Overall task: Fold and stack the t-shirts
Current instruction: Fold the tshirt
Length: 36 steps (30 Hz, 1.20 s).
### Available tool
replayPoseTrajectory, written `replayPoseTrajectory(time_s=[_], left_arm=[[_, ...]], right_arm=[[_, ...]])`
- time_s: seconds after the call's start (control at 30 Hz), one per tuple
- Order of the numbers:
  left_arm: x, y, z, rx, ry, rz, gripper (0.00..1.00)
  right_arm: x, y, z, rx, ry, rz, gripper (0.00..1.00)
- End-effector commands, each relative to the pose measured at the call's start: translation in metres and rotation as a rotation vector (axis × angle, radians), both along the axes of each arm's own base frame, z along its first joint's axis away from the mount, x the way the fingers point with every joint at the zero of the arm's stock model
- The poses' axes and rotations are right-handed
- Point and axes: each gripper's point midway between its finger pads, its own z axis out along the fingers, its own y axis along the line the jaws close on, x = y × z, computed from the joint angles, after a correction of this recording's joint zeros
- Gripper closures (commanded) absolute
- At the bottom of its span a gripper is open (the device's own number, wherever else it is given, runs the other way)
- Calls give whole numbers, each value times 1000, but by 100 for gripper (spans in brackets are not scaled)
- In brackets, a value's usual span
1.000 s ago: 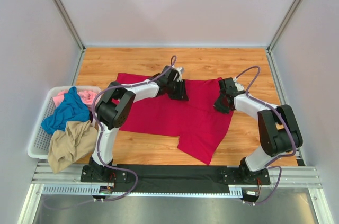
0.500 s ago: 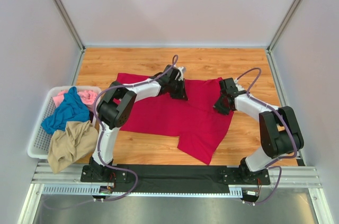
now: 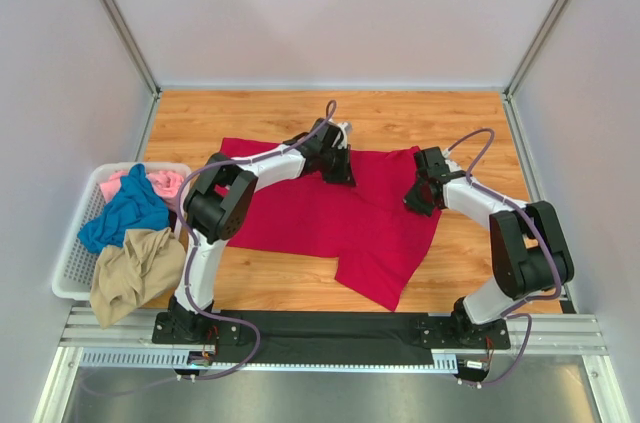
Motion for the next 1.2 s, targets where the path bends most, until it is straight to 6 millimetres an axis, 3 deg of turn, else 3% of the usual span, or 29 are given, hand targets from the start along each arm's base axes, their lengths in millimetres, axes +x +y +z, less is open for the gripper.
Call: replayPoseTrajectory(time_s=[0.0,0.33,0.67,1.03,1.17], left_arm=[[7,-6,14,15,-4,26,100],[7,10,12,108,14,74,100],[-2,11,10,111,36,67,100],[-15,16,-1,186,75,69,100],[-16,20,-5,201,81,78,100]], right_arm=[[11,-6,25,-21,-80,-22,100],[-4,-19,43,-78,-89,-31,100],[-21,-12,66,-68,-118,-35,100],[-39,-13,43,-100,-85,-42,100],[-40,-11,42,-89,-89,-39,100]])
